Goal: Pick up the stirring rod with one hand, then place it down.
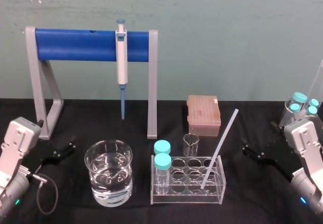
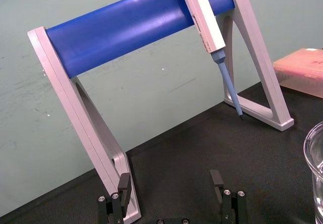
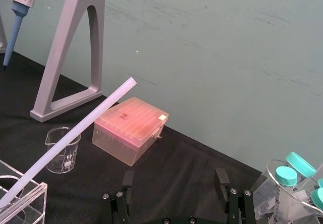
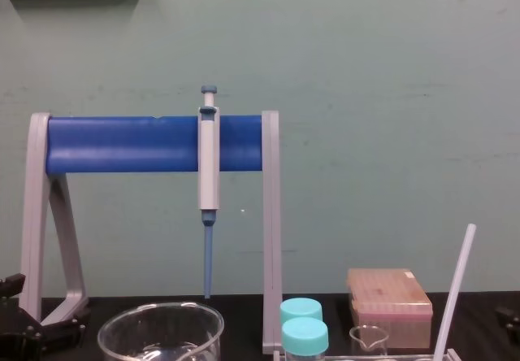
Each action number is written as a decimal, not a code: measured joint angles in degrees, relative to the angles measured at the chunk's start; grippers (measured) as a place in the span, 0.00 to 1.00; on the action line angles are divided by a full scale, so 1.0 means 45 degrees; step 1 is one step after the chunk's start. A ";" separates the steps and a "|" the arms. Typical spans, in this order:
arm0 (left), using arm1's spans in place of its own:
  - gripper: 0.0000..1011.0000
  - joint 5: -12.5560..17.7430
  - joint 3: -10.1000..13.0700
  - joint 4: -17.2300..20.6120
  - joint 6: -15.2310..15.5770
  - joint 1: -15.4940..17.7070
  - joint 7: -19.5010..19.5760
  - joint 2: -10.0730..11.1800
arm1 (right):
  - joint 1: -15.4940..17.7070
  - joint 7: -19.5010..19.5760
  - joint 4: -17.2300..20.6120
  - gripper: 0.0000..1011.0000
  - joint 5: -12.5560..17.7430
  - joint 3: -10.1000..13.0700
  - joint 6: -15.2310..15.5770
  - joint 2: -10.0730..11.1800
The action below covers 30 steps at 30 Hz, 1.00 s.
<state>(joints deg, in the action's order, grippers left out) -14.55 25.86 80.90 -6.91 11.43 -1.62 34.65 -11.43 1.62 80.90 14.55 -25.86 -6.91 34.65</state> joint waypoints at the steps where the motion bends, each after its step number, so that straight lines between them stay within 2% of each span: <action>1: 0.99 0.0000 0.0000 0.0000 0.0000 -0.0001 0.0000 0.0000 | 0.0000 0.0000 0.0000 0.99 0.0000 -0.0001 0.0001 0.0000; 24: 0.99 0.0000 0.0000 0.0000 0.0000 -0.0001 0.0000 0.0000 | 0.0012 -0.0009 0.0014 0.99 0.0000 0.0017 0.0001 0.0002; 30: 0.99 0.0000 0.0000 0.0000 -0.0001 0.0000 0.0000 0.0000 | 0.0578 -0.0468 0.0852 0.99 0.0424 0.0599 0.0060 0.0412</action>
<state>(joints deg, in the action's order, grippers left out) -14.55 25.86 80.90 -6.91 11.43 -1.62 34.65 -8.83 -0.49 84.73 16.45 -23.17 -6.64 36.50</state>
